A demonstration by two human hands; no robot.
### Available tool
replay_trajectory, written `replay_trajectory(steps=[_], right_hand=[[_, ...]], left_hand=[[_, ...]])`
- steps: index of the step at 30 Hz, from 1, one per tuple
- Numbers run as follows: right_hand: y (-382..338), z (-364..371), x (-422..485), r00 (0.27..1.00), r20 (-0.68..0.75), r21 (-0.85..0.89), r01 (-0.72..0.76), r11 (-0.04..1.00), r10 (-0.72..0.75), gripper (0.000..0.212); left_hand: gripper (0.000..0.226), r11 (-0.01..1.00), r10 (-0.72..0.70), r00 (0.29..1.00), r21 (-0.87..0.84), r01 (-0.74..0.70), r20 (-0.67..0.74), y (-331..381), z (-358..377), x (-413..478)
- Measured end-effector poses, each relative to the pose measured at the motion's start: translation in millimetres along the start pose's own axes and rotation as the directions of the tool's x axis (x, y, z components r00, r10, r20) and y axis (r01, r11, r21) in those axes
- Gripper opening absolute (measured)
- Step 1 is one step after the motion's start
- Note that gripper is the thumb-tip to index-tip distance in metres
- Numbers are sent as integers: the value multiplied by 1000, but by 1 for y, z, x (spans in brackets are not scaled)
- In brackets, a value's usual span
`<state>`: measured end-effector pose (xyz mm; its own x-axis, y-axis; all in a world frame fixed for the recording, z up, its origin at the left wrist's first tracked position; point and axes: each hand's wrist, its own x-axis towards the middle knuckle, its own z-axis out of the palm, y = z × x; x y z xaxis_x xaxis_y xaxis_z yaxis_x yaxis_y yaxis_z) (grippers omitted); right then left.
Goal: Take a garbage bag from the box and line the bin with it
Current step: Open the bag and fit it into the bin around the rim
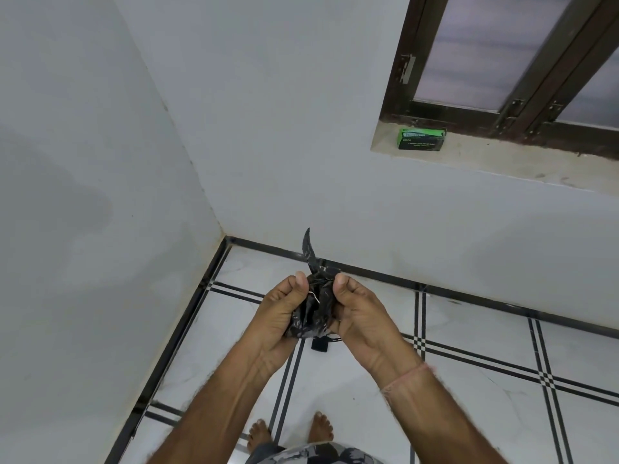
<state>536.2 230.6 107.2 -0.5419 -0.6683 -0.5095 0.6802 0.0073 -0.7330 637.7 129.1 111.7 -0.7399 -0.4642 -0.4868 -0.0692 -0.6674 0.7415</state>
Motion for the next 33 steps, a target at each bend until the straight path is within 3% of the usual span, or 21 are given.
replay_trajectory(steps=[4, 6, 9, 11, 14, 16, 20, 25, 29, 33], right_hand=[[1, -2, 7, 998, -55, -49, -29, 998, 27, 41], [2, -3, 10, 997, -81, -94, -21, 995, 14, 38], [4, -6, 12, 993, -94, -212, 52, 976, -73, 24], [6, -7, 12, 987, -82, -298, 107, 949, -137, 27], [9, -6, 13, 983, -62, -320, 145, 936, -174, 31], [11, -5, 15, 986, -54, -289, 134, 948, -156, 32], [9, -2, 14, 995, -70, -155, 63, 986, -75, 14], [3, -13, 21, 987, -162, 52, -11, 999, 20, 23], [-9, -31, 26, 954, -261, 212, -91, 973, 146, 27], [-12, -40, 32, 924, -322, 189, -152, 970, 208, 32]], left_hand=[[62, 1000, 27, 1000, -14, -27, -2, -7, -8, 5], [48, 999, 27, 1000, 39, -27, -6, -8, -12, 7], [44, 990, 7, 1000, 139, -5, -10, -7, -15, 7], [48, 977, 41, 999, 210, -39, -6, -5, -13, 8], [33, 968, 107, 992, 232, -91, -59, -4, -10, 12], [22, 979, 92, 991, 190, -73, -97, -3, -10, 13], [29, 998, 18, 993, 59, -11, -118, -6, -15, 16], [46, 988, -66, 993, -147, 51, -98, -3, -29, 17], [35, 943, -115, 974, -330, 46, -195, -2, -48, 22], [45, 954, -160, 945, -291, 74, -284, 2, -59, 27]])
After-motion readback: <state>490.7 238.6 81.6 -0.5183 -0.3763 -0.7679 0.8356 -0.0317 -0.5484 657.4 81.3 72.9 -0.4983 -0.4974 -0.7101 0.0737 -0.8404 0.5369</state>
